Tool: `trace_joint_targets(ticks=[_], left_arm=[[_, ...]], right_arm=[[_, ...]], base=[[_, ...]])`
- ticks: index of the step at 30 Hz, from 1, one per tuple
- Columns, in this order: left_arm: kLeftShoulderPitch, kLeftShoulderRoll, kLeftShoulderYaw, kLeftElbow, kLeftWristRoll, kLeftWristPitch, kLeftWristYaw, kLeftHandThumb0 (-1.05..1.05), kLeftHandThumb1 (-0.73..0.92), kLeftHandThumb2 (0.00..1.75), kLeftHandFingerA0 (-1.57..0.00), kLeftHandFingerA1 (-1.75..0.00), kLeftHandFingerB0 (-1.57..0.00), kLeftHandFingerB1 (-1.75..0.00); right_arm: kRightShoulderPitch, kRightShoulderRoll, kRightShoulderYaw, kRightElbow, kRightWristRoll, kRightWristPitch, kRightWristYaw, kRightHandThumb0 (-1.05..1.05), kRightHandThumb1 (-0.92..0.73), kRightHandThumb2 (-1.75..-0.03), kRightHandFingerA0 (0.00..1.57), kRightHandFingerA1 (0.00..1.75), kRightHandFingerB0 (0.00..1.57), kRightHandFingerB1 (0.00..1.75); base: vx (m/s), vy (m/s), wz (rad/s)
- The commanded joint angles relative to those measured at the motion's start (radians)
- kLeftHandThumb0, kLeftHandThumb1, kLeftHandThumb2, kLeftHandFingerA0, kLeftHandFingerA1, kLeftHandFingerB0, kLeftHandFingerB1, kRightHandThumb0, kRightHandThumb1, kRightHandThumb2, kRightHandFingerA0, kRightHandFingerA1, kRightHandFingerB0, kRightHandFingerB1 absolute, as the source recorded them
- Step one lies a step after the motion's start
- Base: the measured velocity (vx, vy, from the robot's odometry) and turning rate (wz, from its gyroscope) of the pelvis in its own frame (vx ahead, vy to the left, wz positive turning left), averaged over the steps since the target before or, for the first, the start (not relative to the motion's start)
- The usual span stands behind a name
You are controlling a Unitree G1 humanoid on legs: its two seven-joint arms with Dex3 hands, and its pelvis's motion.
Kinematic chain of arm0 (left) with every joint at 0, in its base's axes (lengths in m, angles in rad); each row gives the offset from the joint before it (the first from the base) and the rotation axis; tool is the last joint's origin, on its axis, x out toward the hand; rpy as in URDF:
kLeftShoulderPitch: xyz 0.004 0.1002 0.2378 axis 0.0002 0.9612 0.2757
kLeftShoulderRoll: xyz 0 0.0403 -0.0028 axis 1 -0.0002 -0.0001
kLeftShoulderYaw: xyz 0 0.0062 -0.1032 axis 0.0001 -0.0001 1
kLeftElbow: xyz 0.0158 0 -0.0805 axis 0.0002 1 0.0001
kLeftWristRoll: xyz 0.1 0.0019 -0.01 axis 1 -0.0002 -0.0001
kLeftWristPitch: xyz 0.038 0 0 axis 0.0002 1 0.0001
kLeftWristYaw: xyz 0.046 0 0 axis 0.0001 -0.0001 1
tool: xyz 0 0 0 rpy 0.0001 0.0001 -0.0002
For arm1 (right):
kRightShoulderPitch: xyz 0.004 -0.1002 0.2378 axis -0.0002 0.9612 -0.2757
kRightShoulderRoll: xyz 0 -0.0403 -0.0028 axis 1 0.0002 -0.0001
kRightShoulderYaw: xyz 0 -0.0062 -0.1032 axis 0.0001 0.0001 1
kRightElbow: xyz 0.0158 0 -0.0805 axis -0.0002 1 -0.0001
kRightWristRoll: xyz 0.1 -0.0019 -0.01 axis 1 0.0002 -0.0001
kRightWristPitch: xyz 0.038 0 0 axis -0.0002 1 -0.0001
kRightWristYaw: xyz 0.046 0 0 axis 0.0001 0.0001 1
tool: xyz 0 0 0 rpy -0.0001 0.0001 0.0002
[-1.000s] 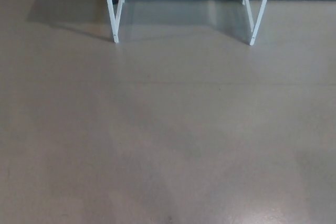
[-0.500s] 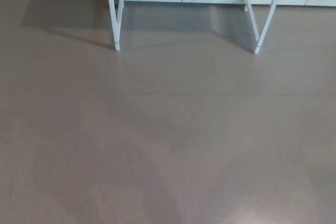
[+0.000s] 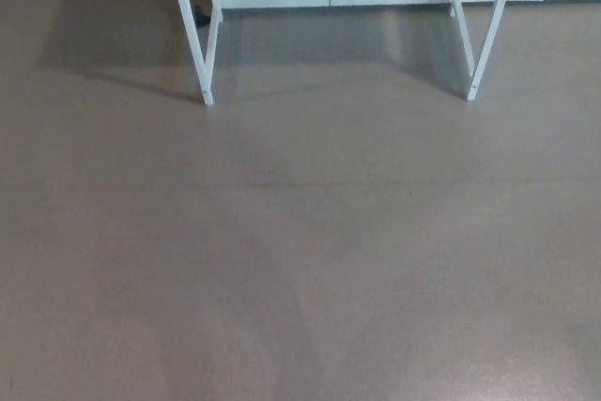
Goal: The robot walk towards a table in front and uses its left hand to pick up the pot from the base and places it on the table
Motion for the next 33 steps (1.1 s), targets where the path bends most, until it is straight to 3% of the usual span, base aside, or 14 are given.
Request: trace_joint_targets(ticks=[1,33], left_arm=[[0.005,0.02,0.001,-0.013,-0.004,-0.007,0.013,-0.04,0.44,0.88,-0.21,-0.52,-0.15,-0.48],[0.009,0.027,-0.014,-0.002,-0.001,-0.034,0.019,-0.03,0.42,0.88,-0.23,-0.53,-0.17,-0.49]], right_arm=[[-0.002,-0.004,0.003,0.005,-0.002,-0.01,-0.003,-0.55,-0.4,-0.74,0.74,0.56,0.56,0.5],[-0.011,-0.006,0.048,0.008,-0.029,-0.01,-0.023,-0.52,-0.41,-0.75,0.74,0.56,0.55,0.51]], base=[[0.23,0.171,-0.05],[0.3,0.066,-0.01]])
